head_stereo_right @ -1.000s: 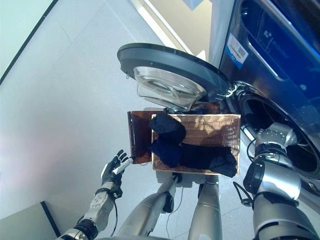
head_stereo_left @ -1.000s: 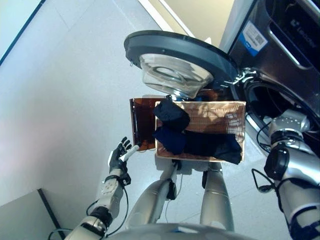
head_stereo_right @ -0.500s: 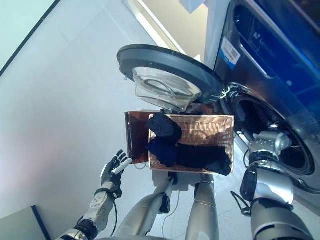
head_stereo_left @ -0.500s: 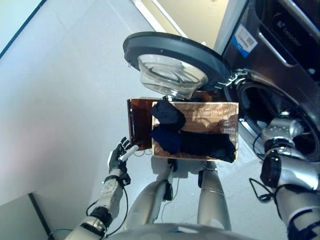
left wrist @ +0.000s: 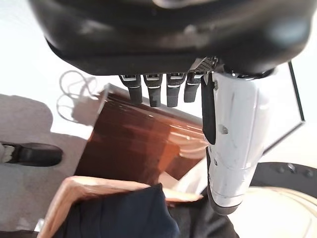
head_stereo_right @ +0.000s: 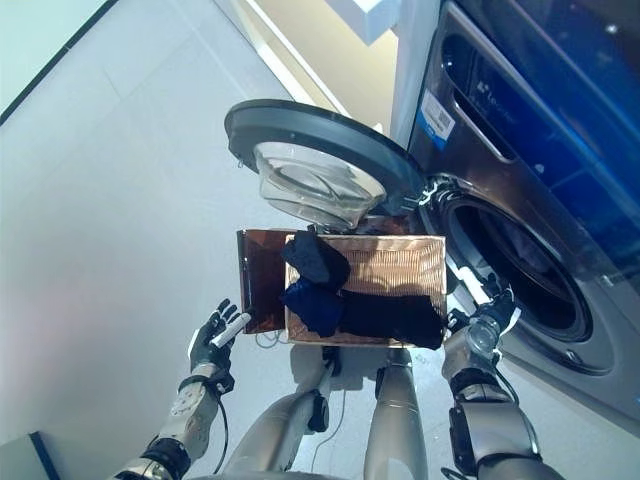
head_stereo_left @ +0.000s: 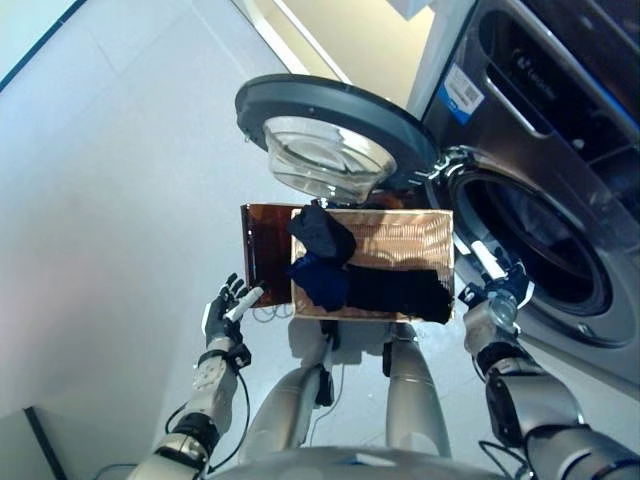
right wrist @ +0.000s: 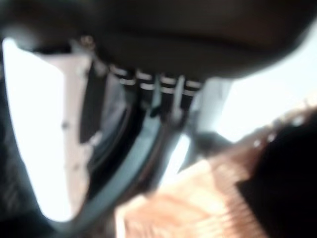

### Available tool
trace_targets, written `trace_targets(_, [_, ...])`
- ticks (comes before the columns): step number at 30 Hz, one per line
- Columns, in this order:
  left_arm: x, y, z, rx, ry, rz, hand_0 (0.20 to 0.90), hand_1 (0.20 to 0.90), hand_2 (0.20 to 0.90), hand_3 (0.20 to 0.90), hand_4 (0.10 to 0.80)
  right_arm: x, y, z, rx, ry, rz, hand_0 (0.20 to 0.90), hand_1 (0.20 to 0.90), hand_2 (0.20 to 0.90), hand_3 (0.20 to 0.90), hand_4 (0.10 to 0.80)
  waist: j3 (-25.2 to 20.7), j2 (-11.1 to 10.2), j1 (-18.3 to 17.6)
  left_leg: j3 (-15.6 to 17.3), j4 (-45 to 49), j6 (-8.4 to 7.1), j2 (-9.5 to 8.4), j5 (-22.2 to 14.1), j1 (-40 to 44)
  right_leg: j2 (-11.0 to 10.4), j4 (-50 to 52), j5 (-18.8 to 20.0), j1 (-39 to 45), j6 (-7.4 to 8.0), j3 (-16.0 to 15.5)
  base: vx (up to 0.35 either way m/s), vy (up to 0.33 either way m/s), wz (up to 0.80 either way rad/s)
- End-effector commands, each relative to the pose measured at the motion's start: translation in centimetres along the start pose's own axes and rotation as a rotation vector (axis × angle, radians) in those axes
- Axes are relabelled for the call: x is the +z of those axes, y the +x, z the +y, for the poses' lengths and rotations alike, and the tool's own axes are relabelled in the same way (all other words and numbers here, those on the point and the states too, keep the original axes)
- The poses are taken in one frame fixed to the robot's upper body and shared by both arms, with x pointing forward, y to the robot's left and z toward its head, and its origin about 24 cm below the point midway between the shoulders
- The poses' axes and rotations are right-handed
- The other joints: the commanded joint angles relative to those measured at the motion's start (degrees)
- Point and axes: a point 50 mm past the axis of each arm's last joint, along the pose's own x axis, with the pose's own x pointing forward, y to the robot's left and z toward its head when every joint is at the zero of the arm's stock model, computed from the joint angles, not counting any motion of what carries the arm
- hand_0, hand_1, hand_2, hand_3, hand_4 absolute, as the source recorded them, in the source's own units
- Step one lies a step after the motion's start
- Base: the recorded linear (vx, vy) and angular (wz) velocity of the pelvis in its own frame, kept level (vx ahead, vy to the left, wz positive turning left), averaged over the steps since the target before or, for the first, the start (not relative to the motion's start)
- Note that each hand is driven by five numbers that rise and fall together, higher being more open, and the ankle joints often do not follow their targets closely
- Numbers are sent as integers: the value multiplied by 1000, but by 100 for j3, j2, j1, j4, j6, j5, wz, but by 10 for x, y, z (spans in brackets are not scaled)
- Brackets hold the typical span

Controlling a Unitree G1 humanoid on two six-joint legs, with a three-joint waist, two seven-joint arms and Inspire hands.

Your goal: Pick up the clothes and place them into the washing machine

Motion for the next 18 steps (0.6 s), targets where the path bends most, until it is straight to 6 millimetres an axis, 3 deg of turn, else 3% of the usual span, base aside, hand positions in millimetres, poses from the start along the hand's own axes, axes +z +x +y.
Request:
trace_targets(1, [14,0,30,103,44,-89,900,900,900,900,800,5,-5,11,101,-189,-110,900,900,900,900,800,-318,-307,66,271,590,-384,-111,-550,-219,54,-1012,374,656,-72,-122,0,0,0])
trace_targets(11, [10,1,27,112,83,-71,900,900,900,900,800,-13,-24,34,278,-505,-181,900,900,900,900,800,-406,-553,46,191,616,-373,-55,-567,-43,98,-1095,366,905,-73,-197,6,-8,2])
trace_targets(16, [11,0,31,131,111,-71,900,900,900,900,800,-10,-33,50,381,-745,-323,900,900,900,900,800,-425,-594,57,154,617,-370,-39,-550,-25,113,-1104,347,939,-74,-235,-3,-11,4])
trace_targets(17, [11,1,32,135,121,-70,900,900,900,900,800,-9,-34,53,410,-879,-391,900,900,900,900,800,-403,-597,64,143,622,-368,-39,-548,-18,124,-1090,338,940,-75,-237,-14,-15,4])
trace_targets(18, [11,1,32,135,121,-70,900,900,900,900,800,-9,-34,53,411,-879,-391,900,900,900,900,800,-421,-598,65,144,623,-368,-41,-542,-40,122,-1092,344,919,-75,-236,0,0,0])
